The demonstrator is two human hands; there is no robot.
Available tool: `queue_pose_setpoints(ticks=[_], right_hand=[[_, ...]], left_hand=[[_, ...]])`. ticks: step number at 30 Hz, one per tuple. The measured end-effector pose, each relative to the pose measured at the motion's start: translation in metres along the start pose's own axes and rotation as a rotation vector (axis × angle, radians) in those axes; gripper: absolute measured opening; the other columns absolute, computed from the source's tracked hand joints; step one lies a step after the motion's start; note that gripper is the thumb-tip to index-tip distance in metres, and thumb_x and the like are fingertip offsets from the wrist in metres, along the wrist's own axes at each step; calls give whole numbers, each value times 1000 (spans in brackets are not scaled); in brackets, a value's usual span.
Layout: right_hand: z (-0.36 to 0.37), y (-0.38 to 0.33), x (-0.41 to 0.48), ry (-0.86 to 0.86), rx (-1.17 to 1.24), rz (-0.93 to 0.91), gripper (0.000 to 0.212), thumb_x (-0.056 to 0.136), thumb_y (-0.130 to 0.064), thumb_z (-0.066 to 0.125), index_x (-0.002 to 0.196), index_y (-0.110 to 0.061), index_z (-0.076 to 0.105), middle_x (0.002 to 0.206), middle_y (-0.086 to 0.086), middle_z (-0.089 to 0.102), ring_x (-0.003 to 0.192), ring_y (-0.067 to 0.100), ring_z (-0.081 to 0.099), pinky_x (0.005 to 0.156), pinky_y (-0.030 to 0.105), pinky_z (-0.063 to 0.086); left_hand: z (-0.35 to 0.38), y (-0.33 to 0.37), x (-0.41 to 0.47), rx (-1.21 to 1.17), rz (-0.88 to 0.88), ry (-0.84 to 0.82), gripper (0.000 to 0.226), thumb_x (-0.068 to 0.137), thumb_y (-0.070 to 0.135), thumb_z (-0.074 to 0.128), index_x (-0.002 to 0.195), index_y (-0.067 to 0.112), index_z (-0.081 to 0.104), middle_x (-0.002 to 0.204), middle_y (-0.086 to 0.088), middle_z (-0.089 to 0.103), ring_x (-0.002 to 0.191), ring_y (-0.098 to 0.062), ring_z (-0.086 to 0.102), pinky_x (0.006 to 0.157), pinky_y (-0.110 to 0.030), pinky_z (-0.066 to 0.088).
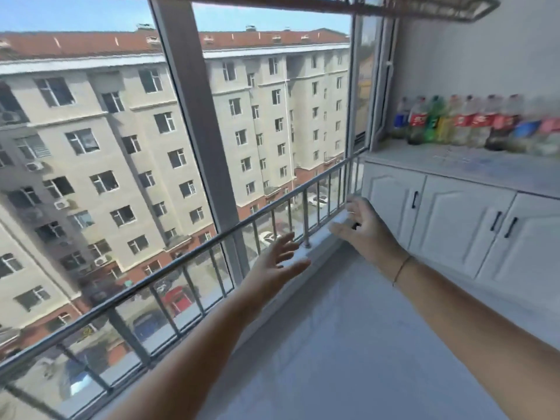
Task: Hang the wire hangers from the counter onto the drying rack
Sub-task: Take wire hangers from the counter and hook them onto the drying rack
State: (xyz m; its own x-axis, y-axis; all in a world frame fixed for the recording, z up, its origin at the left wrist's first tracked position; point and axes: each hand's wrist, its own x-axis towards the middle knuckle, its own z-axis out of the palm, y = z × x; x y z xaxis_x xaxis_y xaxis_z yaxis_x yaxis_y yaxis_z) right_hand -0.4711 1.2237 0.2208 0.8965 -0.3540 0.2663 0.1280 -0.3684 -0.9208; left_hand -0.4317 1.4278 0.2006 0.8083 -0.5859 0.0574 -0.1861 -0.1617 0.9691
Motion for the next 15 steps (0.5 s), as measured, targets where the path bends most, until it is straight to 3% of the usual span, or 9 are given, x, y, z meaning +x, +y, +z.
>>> queue_pose_setpoints(ticks=[10, 15], right_hand=[[-170, 88, 32, 312, -59, 129, 70, 82, -23, 69, 140, -20, 31, 145, 6, 38, 133, 15, 37, 108, 31, 34], [-242, 122, 78, 418, -120, 154, 70, 82, -21, 68, 141, -17, 31, 145, 5, 37, 133, 18, 37, 101, 25, 31]], left_hand=[[149, 11, 151, 43, 54, -291, 58, 84, 21, 67, 136, 23, 42, 132, 0, 53, 125, -13, 48, 107, -33, 38], [213, 12, 247, 29, 91, -393, 65, 77, 33, 72, 134, 26, 43, 131, 1, 54, 124, -12, 50, 111, -40, 36]])
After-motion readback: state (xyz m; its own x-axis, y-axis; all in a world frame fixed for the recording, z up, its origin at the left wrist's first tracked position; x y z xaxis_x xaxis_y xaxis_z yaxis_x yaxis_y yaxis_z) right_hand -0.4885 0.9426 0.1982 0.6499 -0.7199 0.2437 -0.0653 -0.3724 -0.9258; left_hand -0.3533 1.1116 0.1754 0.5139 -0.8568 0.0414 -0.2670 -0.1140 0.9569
